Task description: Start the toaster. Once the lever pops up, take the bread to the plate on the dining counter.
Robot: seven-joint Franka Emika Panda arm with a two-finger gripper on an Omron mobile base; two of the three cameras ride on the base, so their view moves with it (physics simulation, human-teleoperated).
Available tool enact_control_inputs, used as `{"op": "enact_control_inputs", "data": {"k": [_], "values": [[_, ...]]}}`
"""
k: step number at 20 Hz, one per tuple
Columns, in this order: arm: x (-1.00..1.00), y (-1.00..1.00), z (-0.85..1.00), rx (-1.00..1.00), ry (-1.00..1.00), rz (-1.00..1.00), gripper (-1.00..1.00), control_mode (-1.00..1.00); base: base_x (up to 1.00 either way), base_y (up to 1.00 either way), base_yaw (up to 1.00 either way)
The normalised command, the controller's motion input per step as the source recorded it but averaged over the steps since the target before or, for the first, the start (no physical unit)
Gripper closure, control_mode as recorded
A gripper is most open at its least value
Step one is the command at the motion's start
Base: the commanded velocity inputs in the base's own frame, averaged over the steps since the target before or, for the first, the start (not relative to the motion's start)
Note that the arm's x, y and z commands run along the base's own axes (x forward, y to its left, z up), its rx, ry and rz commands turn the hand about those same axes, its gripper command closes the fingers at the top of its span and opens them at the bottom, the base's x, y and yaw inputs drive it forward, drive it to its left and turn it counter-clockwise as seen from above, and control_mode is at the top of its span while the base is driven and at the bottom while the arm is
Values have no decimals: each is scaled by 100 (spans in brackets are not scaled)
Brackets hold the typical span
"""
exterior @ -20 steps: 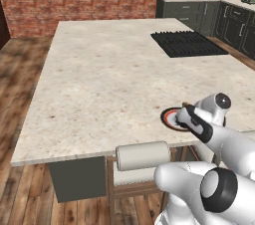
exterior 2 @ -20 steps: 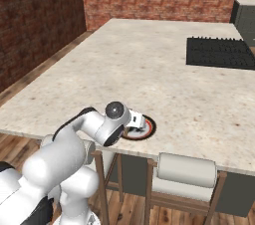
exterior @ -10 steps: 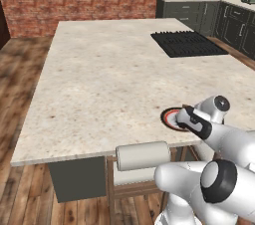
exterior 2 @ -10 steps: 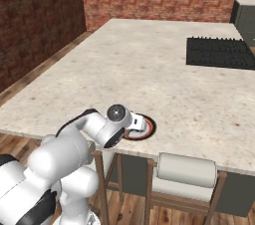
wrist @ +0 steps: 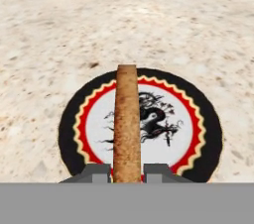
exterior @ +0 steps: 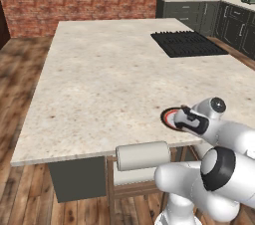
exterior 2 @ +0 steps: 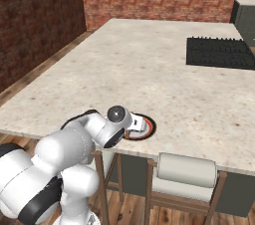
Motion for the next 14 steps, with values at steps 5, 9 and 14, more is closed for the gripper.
{"op": "enact_control_inputs", "data": {"k": [5,9,14], "values": [[17,0,0,0,0,0,100,-100,0,0,0],[14,0,0,0,-1,0,100,-100,0,0,0],[7,0,-7,0,-1,0,100,-100,0,0,0]]}}
